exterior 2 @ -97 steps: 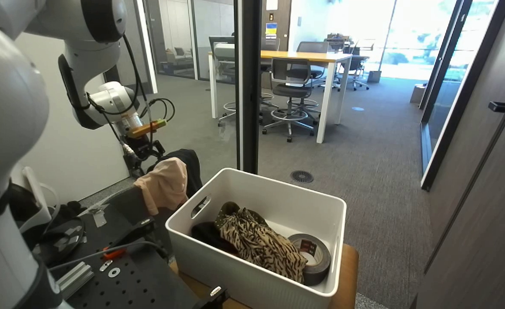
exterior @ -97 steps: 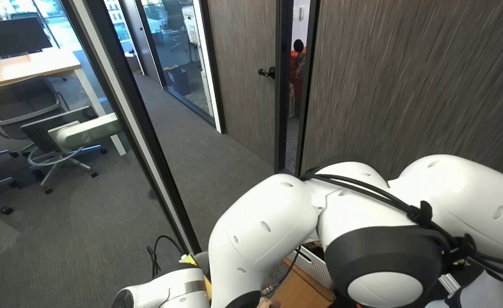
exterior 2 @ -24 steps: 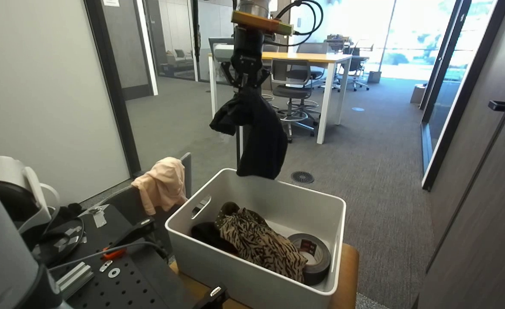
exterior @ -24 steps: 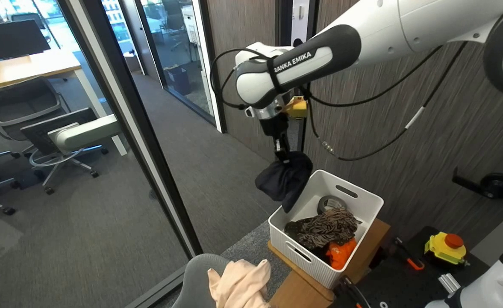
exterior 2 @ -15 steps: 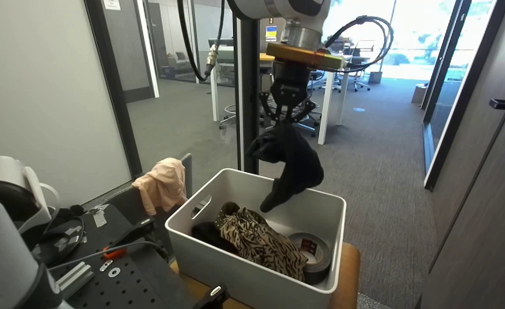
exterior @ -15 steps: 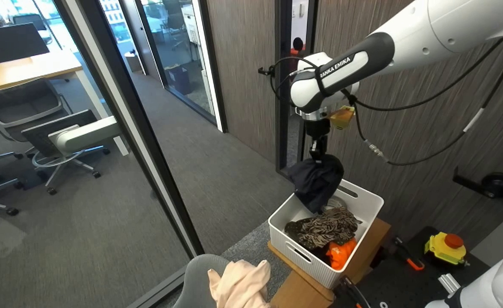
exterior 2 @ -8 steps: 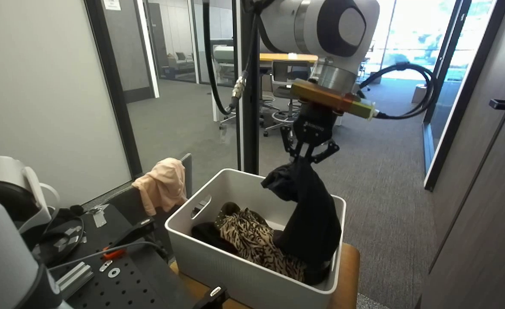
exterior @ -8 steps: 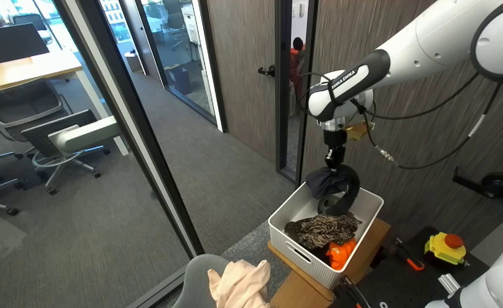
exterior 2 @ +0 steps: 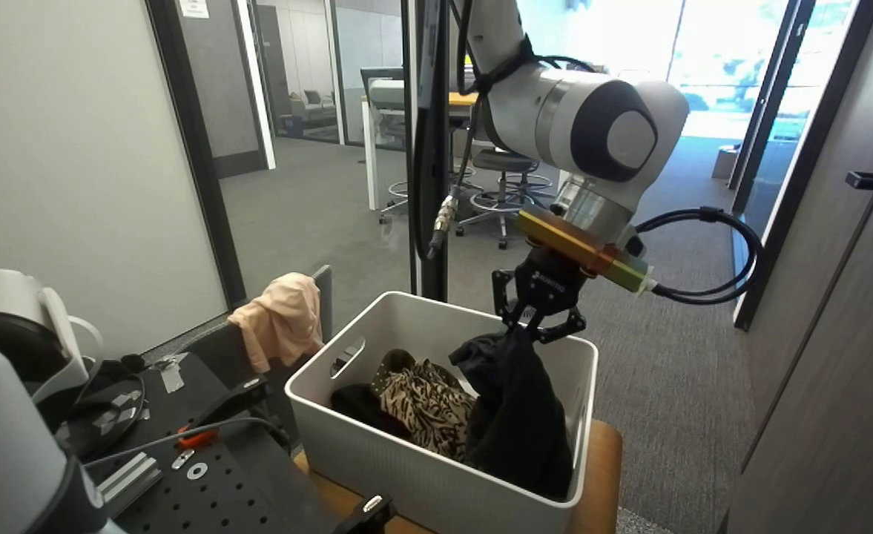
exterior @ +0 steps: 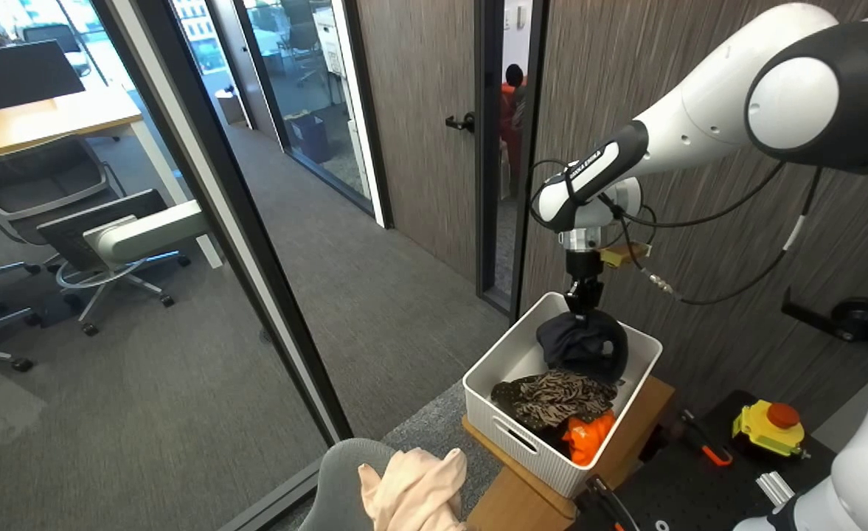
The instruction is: Move the objects from the grey chair then put them in the white box
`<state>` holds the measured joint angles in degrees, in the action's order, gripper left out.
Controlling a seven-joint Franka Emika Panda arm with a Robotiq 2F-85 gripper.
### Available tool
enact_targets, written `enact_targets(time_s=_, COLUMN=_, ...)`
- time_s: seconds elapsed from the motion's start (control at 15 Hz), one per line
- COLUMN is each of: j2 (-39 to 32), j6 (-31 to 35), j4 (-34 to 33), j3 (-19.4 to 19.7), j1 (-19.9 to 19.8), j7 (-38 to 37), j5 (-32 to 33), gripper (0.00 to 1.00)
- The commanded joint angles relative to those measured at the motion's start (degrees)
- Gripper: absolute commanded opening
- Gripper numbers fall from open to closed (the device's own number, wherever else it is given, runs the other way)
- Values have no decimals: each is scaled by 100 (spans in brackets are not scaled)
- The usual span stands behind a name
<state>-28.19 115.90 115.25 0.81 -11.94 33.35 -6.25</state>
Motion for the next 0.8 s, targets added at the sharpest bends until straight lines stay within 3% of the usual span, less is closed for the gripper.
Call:
enact_targets(time_s=0.0, j2=-385, j6=-177, j4=-460, j3=-100, j1=-129, j7=3, j5=-191, gripper=8)
enact_targets(time_s=0.07, j2=-464, j6=-224, j4=-541, j3=-109, j1=-144, j7=-23, j5=-193, gripper=29)
enact_targets(time_s=0.13, j2=-524, j6=-275, j4=-614, j3=-113, j1=-159, j7=-49, j5=-199, gripper=40)
enact_targets(time_s=0.67, j2=-586, j6=-412, j4=-809, j3=-150, j1=-147, j7=-86, j5=-174, gripper=99)
enact_targets(time_s=0.73, j2=-529, j6=-384, j4=-781, j3=-162, j1=-127, j7=-89, j5=-159, gripper=100)
